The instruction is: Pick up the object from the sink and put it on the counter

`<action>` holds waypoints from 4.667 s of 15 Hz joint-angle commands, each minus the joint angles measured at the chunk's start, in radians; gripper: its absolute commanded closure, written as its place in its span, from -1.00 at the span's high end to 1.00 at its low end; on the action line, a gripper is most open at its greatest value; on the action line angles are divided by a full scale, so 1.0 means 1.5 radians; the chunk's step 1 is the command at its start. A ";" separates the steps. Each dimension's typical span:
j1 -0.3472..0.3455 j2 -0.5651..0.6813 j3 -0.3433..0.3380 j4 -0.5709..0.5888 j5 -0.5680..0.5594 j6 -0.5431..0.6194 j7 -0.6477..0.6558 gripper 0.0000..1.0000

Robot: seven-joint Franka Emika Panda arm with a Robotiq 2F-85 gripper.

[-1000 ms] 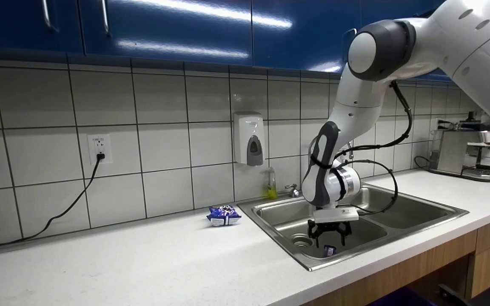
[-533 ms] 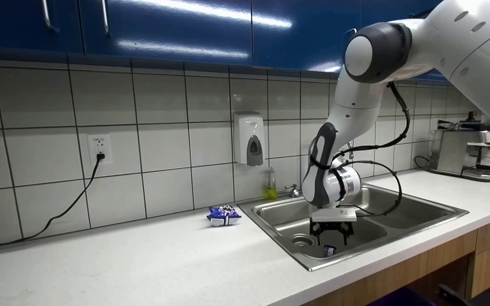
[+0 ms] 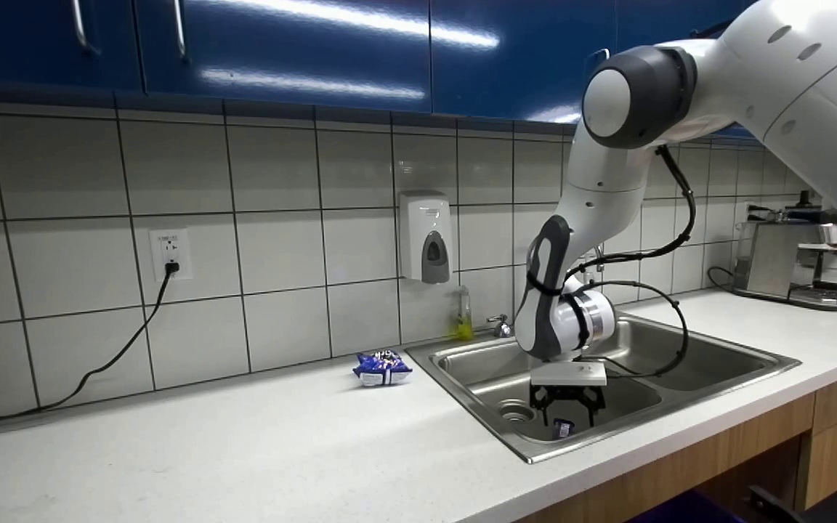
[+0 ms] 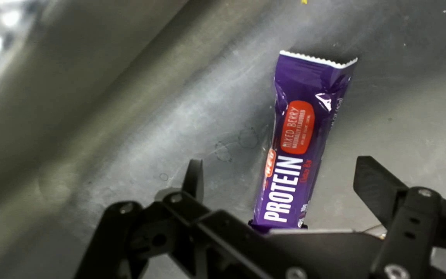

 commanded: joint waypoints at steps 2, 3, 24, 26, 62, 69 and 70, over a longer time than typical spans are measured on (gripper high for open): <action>0.005 0.024 -0.008 0.016 0.019 0.007 0.011 1.00; 0.005 0.027 -0.009 0.018 0.022 0.007 0.011 1.00; 0.011 0.052 -0.007 0.038 0.025 0.009 0.009 1.00; 0.020 0.066 -0.008 0.050 0.025 0.009 0.016 1.00; 0.045 0.094 -0.049 0.115 0.044 -0.030 0.049 -0.60; 0.094 0.039 -0.105 0.093 0.011 -0.074 0.069 -0.60; 0.101 0.030 -0.110 0.090 0.004 -0.081 0.072 -0.60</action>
